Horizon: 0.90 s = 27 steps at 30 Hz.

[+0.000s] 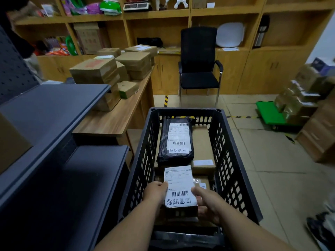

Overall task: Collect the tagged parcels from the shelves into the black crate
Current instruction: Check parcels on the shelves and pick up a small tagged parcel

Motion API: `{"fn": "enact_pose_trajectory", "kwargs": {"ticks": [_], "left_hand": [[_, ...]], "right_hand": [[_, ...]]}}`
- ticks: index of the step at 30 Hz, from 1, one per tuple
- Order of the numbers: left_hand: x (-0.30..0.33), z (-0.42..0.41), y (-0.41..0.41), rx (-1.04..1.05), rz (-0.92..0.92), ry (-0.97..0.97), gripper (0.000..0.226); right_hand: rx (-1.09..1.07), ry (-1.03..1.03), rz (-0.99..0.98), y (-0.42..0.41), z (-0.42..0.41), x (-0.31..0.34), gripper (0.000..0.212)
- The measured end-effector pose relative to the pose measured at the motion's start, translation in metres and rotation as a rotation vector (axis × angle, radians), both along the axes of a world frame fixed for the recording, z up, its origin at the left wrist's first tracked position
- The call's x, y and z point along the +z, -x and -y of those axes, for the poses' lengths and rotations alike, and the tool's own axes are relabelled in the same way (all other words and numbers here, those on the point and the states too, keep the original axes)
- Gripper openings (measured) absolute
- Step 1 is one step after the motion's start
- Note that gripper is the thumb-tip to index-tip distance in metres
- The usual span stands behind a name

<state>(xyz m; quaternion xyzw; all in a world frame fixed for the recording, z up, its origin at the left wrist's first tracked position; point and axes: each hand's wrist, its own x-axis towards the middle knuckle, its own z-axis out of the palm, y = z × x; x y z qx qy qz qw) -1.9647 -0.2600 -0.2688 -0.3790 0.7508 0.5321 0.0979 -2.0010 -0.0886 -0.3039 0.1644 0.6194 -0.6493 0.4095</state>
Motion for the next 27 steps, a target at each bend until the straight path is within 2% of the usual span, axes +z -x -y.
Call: {"fn": "enact_pose_trajectory", "kwargs": {"ticks": [5, 13, 21, 27], "left_hand": [[-0.007, 0.004, 0.007, -0.005, 0.002, -0.041, 0.031], [-0.018, 0.009, 0.013, 0.013, -0.018, -0.058, 0.019], [-0.022, 0.013, 0.019, 0.030, -0.010, -0.006, 0.014], [-0.023, 0.014, 0.020, 0.030, 0.005, -0.004, 0.013]], "right_hand": [[-0.003, -0.062, 0.003, 0.004, 0.004, -0.004, 0.034], [-0.006, -0.074, 0.043, 0.011, 0.015, -0.008, 0.034], [0.001, -0.140, 0.025, 0.018, 0.023, -0.010, 0.040], [0.043, -0.177, 0.011, 0.020, 0.023, -0.004, 0.031]]}}
